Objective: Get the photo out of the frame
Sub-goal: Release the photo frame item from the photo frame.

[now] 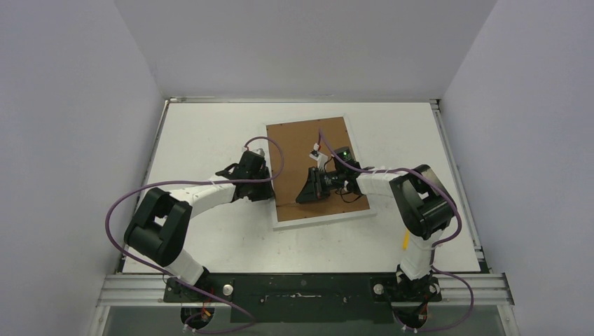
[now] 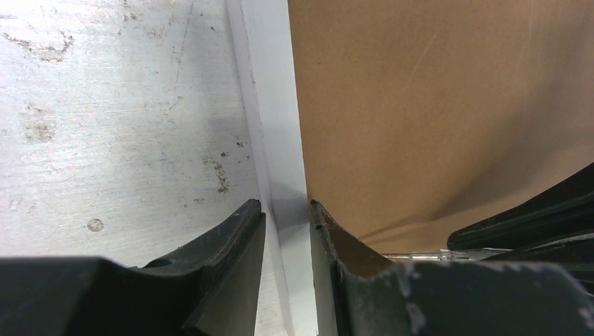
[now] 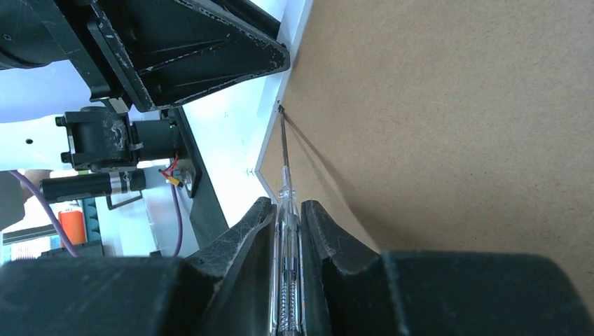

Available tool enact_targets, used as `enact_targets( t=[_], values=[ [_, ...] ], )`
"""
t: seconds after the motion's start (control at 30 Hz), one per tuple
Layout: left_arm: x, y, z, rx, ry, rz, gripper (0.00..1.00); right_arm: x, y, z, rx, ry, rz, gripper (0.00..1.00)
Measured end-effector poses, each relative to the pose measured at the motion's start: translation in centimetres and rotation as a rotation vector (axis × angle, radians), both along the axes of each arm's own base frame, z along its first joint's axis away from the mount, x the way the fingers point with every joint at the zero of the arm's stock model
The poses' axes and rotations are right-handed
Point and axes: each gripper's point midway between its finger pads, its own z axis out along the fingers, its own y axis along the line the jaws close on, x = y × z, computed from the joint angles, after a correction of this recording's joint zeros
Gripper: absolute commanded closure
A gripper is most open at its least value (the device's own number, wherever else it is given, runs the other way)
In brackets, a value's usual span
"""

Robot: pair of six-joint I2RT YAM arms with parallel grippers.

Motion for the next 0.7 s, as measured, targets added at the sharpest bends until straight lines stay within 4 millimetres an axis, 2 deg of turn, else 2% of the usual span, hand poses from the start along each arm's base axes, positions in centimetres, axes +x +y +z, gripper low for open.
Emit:
enact_targets(
  t=[0.13, 0.3, 0.53, 0.6, 0.7],
  values=[
    [0.0, -0.1, 0.0, -0.003, 0.002, 0.000, 0.61, 0.0, 0.0, 0.0, 0.000, 0.002, -0.001, 0.95],
    [0.0, -0.1, 0.7, -0.016, -0.011, 0.002, 0.59, 0.0, 0.0, -0.1, 0.000, 0.008, -0.002, 0.95],
    [-0.3, -0.5, 4.0, -0.097, -0.075, 0.000, 0.68, 0.0, 0.5, -0.4, 0.020, 0.013, 0.011, 0.95],
    [-1.0, -0.3, 3.9, -0.121, -0.069, 0.000, 0.71, 0.0, 0.5, -0.4, 0.024, 0.014, 0.013, 0.95],
    [-2.5, 0.6, 2.5, -0.131, -0.022, 0.011, 0.72, 0.0, 0.6, -0.5, 0.031, 0.017, 0.016, 0.95]
  ],
)
